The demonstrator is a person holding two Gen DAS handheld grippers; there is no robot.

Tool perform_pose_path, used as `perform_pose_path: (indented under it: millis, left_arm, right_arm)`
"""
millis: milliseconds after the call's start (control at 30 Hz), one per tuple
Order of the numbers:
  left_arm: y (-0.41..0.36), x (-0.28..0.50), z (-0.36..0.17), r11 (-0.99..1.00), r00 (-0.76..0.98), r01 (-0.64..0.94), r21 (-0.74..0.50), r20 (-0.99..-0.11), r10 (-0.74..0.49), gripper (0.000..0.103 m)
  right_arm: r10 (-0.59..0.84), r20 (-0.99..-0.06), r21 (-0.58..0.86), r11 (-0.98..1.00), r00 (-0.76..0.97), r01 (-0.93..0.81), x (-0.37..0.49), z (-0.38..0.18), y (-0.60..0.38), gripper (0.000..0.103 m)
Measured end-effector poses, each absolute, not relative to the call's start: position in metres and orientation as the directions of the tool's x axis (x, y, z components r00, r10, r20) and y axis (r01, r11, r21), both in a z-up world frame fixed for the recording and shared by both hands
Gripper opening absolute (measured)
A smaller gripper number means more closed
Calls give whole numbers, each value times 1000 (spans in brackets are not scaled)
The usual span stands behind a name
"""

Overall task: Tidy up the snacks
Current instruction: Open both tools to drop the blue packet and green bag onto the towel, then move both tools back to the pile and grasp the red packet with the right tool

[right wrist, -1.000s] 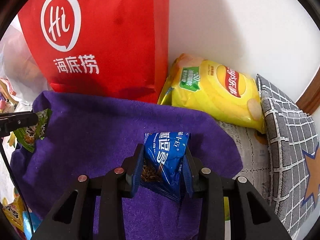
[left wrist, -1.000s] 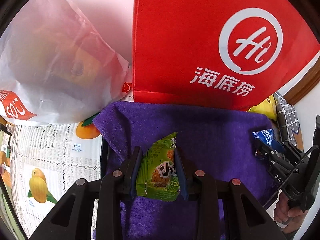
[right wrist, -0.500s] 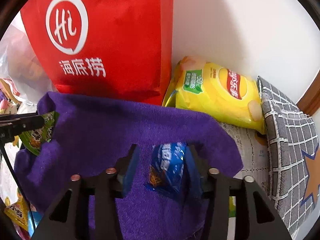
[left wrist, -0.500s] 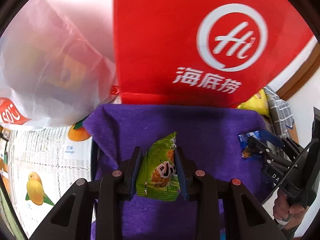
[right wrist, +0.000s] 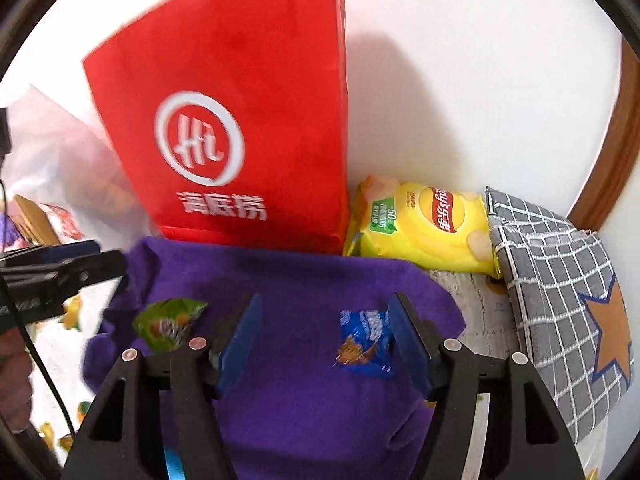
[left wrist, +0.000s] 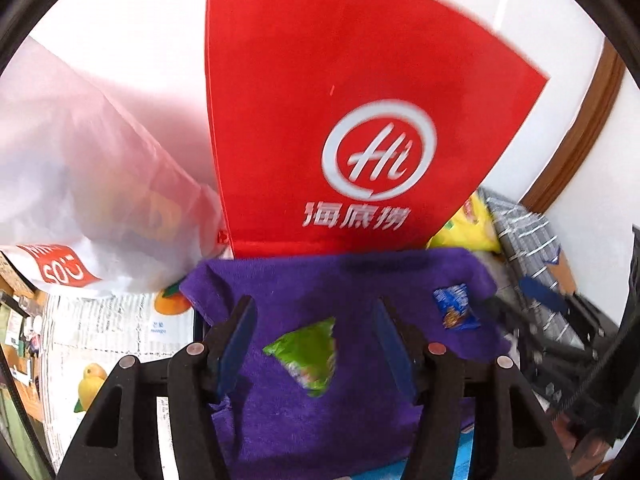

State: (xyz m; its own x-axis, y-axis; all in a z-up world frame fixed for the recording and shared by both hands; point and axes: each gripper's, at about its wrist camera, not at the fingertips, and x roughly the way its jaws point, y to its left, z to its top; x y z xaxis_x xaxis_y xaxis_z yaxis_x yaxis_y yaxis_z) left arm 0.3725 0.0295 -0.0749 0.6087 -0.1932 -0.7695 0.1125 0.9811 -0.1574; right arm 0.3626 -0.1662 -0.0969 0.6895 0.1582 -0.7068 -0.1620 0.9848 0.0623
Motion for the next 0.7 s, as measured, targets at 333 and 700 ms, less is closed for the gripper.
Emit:
perform_pose_path:
  millis: [333, 700]
  left_arm:
    - [25, 318, -24, 990, 729, 110, -88, -670, -141, 59]
    - [66, 246, -46, 991, 657, 15, -133, -746, -110, 63]
  right_arm:
    - [45, -655, -10, 998, 754, -69, 282, -60, -189, 69]
    - [135, -696, 78, 991, 706, -113, 219, -71, -192, 70]
